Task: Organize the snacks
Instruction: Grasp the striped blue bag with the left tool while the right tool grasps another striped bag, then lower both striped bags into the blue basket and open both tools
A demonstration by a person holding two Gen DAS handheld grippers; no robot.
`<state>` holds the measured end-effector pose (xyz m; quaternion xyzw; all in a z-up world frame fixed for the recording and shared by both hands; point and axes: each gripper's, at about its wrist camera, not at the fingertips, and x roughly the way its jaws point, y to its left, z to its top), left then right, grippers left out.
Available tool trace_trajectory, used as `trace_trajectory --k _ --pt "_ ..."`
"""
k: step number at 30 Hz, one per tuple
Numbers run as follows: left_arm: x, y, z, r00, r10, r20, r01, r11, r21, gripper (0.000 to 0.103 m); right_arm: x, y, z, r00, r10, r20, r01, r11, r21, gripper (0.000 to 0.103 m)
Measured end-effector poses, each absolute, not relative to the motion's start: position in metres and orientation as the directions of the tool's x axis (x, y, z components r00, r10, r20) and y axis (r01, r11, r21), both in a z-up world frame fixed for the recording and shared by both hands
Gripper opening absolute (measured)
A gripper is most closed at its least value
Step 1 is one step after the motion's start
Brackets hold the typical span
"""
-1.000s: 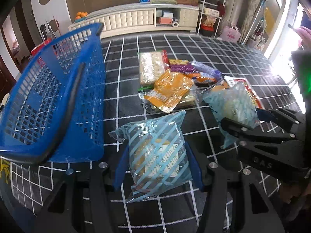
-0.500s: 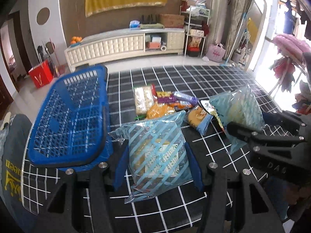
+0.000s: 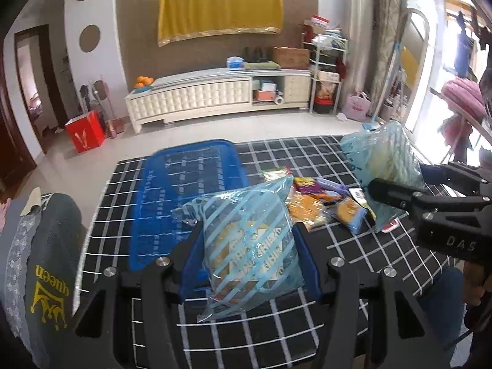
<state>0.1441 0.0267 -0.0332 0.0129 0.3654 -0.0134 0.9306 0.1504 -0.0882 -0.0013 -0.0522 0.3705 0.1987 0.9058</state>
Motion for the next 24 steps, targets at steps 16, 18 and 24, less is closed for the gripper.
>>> trace_trajectory --k 16,18,24 --pt "0.192 0.116 -0.031 0.703 0.027 -0.711 -0.033 0.999 0.005 0.054 0.21 -0.006 -0.015 0.546 0.374 -0.75 -0.494 0.866 0.072 0.066" --pt "0.205 0.125 -0.036 0.685 0.006 -0.729 -0.032 0.999 -0.022 0.054 0.225 0.002 -0.021 0.525 0.369 -0.767 -0.501 0.862 0.071 0.066" --pt "0.246 0.143 -0.051 0.628 -0.074 -0.774 -0.002 0.995 -0.097 0.054 0.263 0.02 -0.041 0.458 0.341 -0.821 -0.514 0.855 0.068 0.066"
